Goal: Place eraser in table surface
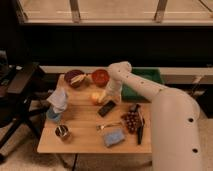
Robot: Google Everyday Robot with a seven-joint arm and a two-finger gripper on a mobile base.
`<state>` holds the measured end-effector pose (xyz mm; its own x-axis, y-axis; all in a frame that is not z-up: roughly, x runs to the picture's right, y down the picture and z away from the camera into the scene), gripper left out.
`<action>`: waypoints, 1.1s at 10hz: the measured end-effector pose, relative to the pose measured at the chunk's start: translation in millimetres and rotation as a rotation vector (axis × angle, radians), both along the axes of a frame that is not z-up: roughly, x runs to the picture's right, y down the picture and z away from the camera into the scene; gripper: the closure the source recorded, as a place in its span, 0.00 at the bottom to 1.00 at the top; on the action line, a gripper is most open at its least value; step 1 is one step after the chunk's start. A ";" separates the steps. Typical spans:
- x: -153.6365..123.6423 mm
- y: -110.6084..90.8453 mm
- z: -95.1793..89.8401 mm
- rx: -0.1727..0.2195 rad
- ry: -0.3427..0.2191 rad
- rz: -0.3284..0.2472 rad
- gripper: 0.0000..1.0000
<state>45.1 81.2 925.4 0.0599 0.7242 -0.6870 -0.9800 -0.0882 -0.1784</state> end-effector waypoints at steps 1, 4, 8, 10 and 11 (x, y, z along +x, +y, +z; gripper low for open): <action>2.0 6.3 3.5 -0.021 0.016 -0.001 0.21; 5.0 16.2 2.6 -0.047 0.034 -0.003 0.29; 7.4 24.5 -3.3 -0.063 0.040 -0.003 0.72; 11.7 23.3 -8.0 -0.057 0.038 0.011 0.92; 17.9 19.0 -13.6 -0.049 0.031 0.022 0.98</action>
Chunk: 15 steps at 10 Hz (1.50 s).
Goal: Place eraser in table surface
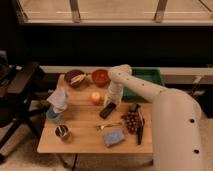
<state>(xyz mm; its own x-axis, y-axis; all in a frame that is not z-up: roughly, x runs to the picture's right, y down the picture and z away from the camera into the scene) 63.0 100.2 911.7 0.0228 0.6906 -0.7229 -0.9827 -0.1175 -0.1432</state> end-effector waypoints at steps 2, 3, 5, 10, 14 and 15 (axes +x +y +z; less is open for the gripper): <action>9.1 -19.6 -18.7 0.040 -0.037 0.030 1.00; 14.6 -33.9 -33.3 0.064 -0.065 0.044 1.00; 27.2 -66.7 -69.1 0.117 -0.137 0.082 1.00; 56.2 -139.4 -151.8 0.303 -0.311 0.157 1.00; 49.0 -150.1 -164.2 0.315 -0.352 0.155 1.00; 46.9 -145.3 -159.6 0.307 -0.356 0.153 1.00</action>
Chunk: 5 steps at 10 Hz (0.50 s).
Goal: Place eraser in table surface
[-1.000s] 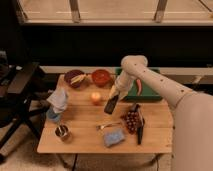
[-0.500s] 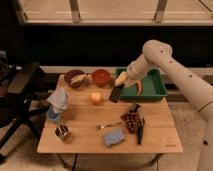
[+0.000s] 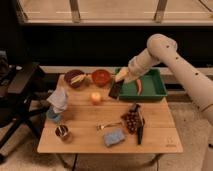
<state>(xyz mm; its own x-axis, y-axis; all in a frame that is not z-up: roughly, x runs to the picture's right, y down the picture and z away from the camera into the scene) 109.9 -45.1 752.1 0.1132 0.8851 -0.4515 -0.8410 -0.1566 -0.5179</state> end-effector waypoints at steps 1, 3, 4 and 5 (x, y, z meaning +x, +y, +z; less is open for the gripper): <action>-4.2 11.2 11.8 -0.012 -0.006 -0.007 1.00; -17.2 37.0 38.8 -0.033 -0.015 -0.027 1.00; -23.5 47.4 49.3 -0.042 -0.019 -0.037 1.00; -36.8 62.2 63.6 -0.055 -0.023 -0.057 1.00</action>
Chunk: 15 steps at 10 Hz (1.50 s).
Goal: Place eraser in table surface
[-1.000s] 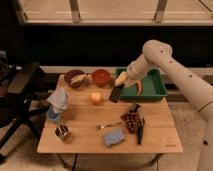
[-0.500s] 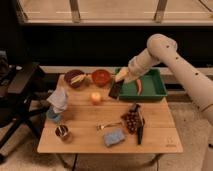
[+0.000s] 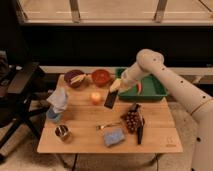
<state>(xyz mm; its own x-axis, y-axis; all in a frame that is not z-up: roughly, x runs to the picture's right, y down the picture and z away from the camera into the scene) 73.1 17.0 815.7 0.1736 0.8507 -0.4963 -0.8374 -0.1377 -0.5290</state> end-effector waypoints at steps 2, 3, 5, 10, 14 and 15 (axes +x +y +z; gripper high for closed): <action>-21.3 18.9 18.3 -0.016 0.004 -0.032 1.00; -32.5 27.0 27.5 -0.022 0.006 -0.048 1.00; -39.5 37.8 47.2 -0.039 0.024 -0.057 0.98; -48.0 64.6 91.4 -0.114 0.067 -0.075 0.48; -40.8 70.5 97.0 -0.141 0.081 -0.065 0.25; -41.3 70.0 97.0 -0.140 0.080 -0.065 0.25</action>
